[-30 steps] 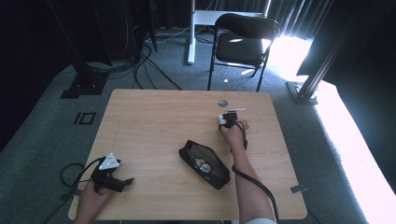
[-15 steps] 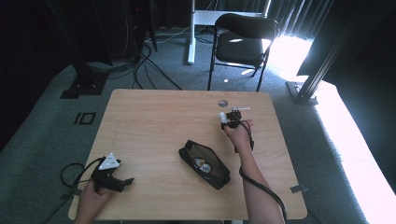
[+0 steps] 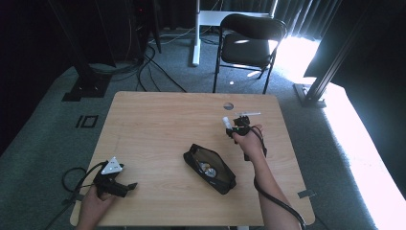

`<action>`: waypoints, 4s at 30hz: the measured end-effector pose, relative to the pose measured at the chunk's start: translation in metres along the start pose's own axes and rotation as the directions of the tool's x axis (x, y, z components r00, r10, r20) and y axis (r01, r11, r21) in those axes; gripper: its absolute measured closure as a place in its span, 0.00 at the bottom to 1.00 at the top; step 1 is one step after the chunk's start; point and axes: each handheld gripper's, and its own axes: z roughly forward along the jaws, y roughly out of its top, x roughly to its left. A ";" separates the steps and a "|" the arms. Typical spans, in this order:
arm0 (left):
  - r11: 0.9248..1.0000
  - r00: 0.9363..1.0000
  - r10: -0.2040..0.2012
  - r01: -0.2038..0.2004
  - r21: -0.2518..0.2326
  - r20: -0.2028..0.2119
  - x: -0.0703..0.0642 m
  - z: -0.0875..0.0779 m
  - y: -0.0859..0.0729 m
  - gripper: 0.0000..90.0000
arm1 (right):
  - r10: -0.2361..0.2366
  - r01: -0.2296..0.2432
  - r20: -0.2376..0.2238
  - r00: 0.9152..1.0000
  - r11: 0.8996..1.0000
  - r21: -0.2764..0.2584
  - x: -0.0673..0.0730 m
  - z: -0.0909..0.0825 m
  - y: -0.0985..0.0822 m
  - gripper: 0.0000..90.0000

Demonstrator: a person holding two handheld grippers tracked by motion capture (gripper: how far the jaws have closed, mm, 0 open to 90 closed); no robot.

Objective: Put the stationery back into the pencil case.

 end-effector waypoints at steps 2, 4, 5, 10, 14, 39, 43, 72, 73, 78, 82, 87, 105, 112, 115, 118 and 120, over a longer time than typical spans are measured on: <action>1.000 1.000 0.000 0.000 0.000 0.000 0.000 0.000 0.000 0.02 | -0.015 0.015 -0.012 1.000 1.000 0.000 0.002 -0.006 -0.003 0.79; 1.000 1.000 0.000 0.000 0.000 0.000 0.000 0.000 0.000 0.02 | -0.037 0.037 -0.023 0.999 0.999 -0.010 0.004 -0.013 -0.006 0.79; 1.000 1.000 0.000 0.000 0.000 0.000 0.000 0.000 0.000 0.02 | -0.047 0.046 -0.026 0.999 0.999 -0.013 0.005 -0.015 -0.007 0.79; 1.000 1.000 0.000 0.000 0.000 0.000 0.000 0.000 0.000 0.02 | -0.085 0.084 -0.054 0.995 0.996 -0.029 0.012 -0.030 -0.012 0.79; 1.000 1.000 0.000 0.000 0.000 0.000 0.000 0.000 0.000 0.02 | -0.135 0.131 -0.088 0.987 0.990 -0.048 0.021 -0.048 -0.016 0.79; 1.000 1.000 0.000 0.000 0.000 0.000 0.000 0.000 0.000 0.02 | -0.330 0.347 -0.264 0.906 0.938 0.020 0.094 -0.075 -0.055 0.79; 1.000 1.000 -0.001 0.001 -0.001 0.000 0.000 0.000 0.000 0.02 | -0.359 0.379 -0.231 0.904 0.924 0.048 0.098 -0.064 -0.060 0.79; 1.000 1.000 0.000 0.000 0.000 0.000 0.000 0.000 0.000 0.02 | -0.428 0.466 -0.200 0.882 0.854 0.231 0.116 -0.014 -0.072 0.79; 1.000 1.000 0.000 0.000 0.000 0.000 0.000 0.000 0.000 0.02 | -0.430 0.469 -0.200 0.881 0.852 0.234 0.116 -0.014 -0.072 0.78; 1.000 1.000 0.000 0.000 0.000 0.000 0.000 0.000 0.000 0.02 | -0.423 0.464 -0.208 0.882 0.857 0.225 0.115 -0.015 -0.070 0.70; 1.000 1.000 0.002 -0.002 0.000 -0.001 0.000 0.000 0.000 0.02 | -0.407 0.447 -0.224 0.886 0.878 0.172 0.113 -0.026 -0.065 0.68; 1.000 1.000 0.001 -0.001 0.000 0.000 0.000 0.000 0.000 0.02 | -0.365 0.398 -0.272 0.890 0.914 0.078 0.109 -0.049 -0.055 0.63; 1.000 1.000 0.001 -0.001 -0.001 -0.001 0.000 0.000 0.000 0.02 | -0.253 0.230 -0.165 0.953 0.962 -0.147 0.056 -0.101 -0.037 0.55; 1.000 1.000 0.002 -0.002 0.000 -0.001 0.000 0.000 0.000 0.02 | -0.210 0.190 -0.121 0.970 0.969 -0.158 0.038 -0.105 -0.047 0.51; 1.000 1.000 -0.001 0.001 -0.001 0.000 0.000 0.000 0.000 0.02 | -0.191 0.175 -0.096 0.977 0.971 -0.160 0.030 -0.104 -0.053 0.50; 1.000 1.000 -0.001 0.001 -0.001 0.000 0.000 0.000 0.000 0.02 | -0.168 0.156 -0.063 0.984 0.974 -0.164 0.020 -0.103 -0.060 0.48; 1.000 1.000 0.000 0.000 0.000 0.000 0.000 0.000 0.000 0.02 | -0.158 0.149 -0.046 0.986 0.975 -0.163 0.014 -0.100 -0.065 0.47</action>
